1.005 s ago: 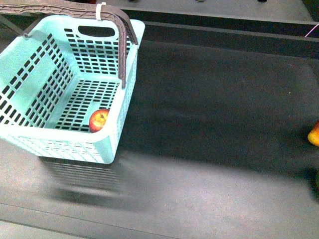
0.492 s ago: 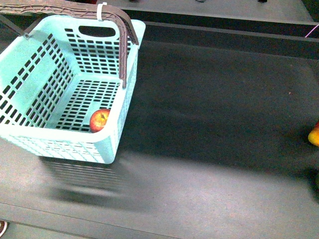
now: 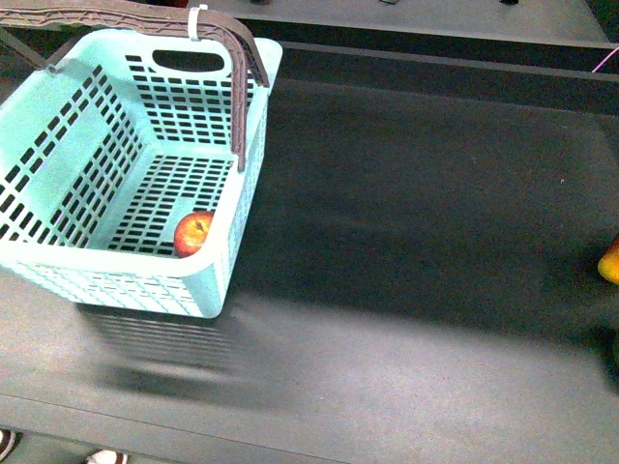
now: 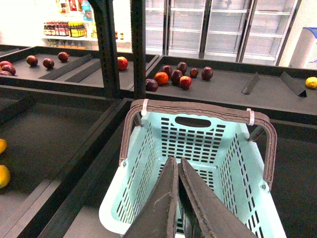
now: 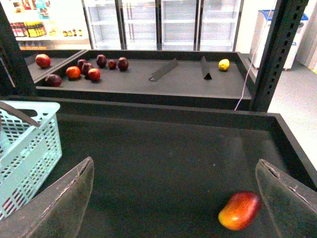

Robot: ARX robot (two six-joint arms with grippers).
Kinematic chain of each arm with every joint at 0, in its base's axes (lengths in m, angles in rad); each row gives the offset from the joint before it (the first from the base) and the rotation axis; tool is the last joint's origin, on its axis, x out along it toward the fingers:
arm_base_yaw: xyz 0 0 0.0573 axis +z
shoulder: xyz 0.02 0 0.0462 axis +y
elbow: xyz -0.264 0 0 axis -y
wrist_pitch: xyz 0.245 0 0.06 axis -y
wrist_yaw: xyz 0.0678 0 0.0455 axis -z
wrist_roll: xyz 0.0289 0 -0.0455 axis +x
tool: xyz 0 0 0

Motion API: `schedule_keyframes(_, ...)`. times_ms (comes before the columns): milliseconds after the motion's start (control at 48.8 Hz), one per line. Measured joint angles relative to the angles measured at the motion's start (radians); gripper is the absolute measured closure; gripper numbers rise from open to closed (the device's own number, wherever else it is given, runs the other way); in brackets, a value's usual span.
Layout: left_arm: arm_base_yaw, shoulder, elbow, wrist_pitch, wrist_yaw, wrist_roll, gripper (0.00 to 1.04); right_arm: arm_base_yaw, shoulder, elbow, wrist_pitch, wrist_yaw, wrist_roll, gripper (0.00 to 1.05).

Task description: Pick apple with right arm and hold basket with left

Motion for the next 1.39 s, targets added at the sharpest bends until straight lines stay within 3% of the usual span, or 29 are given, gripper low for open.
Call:
schedule_keyframes(636,0.000,-0.212,0.000,-0.210,0.000,0.000,1.01,0.000,0.000,0.000,0.000,0.000,0.000,0.09)
schedule_keyframes(759,0.000,-0.351,0.000,-0.376,0.000,0.000,1.01,0.000,0.000,0.000,0.000,0.000,0.000,0.09)
schedule_keyframes(1333,0.000,-0.384,0.000,-0.388,0.000,0.000,1.01,0.000,0.000,0.000,0.000,0.000,0.000,0.09)
schedule_keyframes(1394,0.000,-0.384,0.000,-0.388,0.000,0.000,0.89,0.000,0.000,0.000,0.000,0.000,0.000,0.09)
